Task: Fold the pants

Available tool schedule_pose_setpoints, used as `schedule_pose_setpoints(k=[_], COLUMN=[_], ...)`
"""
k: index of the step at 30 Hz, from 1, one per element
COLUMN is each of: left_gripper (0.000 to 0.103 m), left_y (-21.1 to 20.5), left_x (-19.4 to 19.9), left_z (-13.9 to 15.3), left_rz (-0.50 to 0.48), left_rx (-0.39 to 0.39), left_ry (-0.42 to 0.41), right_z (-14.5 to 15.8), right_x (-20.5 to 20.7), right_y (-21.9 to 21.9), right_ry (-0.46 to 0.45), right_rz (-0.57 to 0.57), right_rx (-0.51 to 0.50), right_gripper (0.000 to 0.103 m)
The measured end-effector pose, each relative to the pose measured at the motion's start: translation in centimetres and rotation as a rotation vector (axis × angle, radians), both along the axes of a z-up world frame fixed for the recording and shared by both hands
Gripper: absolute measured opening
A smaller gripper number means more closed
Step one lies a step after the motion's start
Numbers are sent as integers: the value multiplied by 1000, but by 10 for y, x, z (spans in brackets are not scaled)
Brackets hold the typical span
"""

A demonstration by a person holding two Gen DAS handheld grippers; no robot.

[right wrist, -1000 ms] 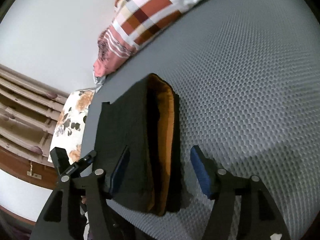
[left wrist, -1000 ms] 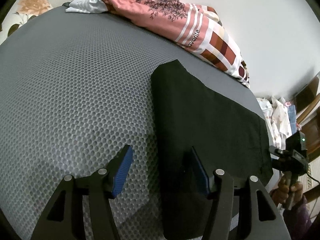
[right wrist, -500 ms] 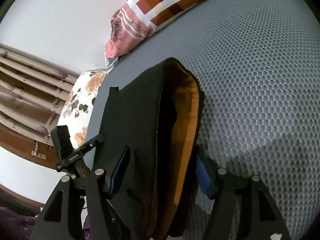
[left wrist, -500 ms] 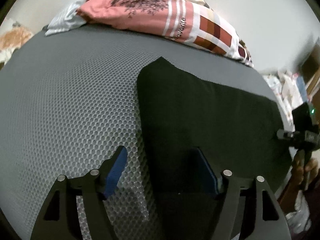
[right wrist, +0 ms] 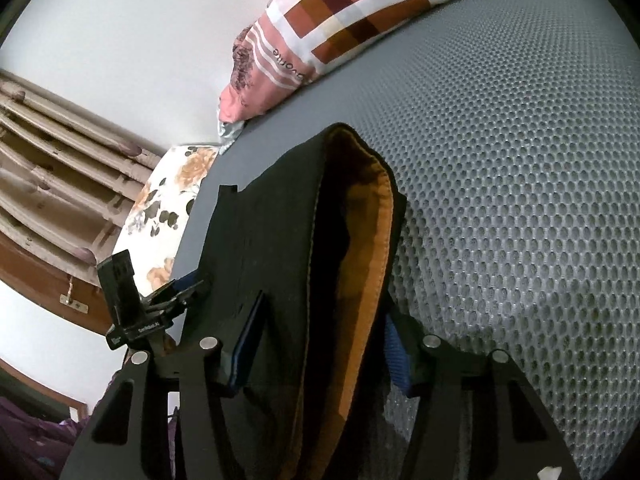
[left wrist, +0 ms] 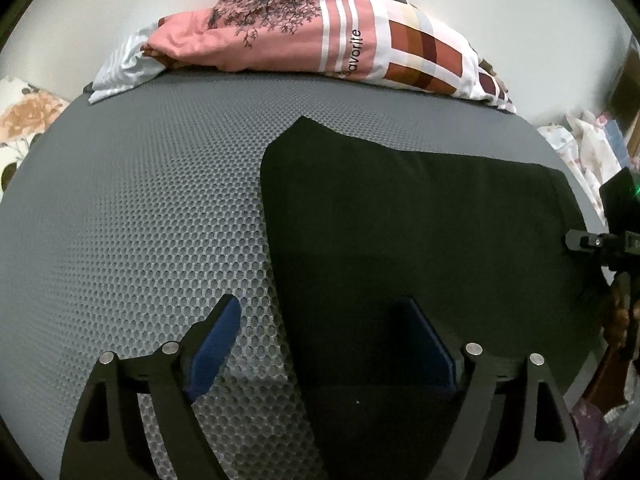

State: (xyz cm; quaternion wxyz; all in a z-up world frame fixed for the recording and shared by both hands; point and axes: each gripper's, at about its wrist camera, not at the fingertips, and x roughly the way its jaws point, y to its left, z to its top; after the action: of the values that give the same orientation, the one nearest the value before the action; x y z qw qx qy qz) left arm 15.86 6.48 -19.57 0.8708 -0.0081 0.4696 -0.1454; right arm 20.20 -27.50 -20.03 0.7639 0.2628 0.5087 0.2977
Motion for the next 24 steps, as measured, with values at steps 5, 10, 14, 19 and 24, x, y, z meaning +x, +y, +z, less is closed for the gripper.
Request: schedule_pose_setpoints(k=[5, 10, 14, 19, 24], left_gripper=[88, 88, 89, 90, 91], left_y=[-3, -3, -2, 1, 3], left_x=[1, 1, 1, 2, 2], left_z=[0, 1, -1, -2, -2], left_rz=[-7, -12, -10, -8, -17], left_rx=[19, 18, 10, -10, -25], left_ry=[-8, -11, -10, 1, 1], right_z=[0, -1, -1, 1, 0], right_x=[0, 2, -2, -9, -21], right_y=[-1, -4, -4, -3, -5], right_ry=[-2, 30, 32, 32, 35], right_rz=[7, -25, -39, -28, -17], right_rx=[-4, 20, 22, -5, -4], right_gripper=[51, 51, 51, 43, 41])
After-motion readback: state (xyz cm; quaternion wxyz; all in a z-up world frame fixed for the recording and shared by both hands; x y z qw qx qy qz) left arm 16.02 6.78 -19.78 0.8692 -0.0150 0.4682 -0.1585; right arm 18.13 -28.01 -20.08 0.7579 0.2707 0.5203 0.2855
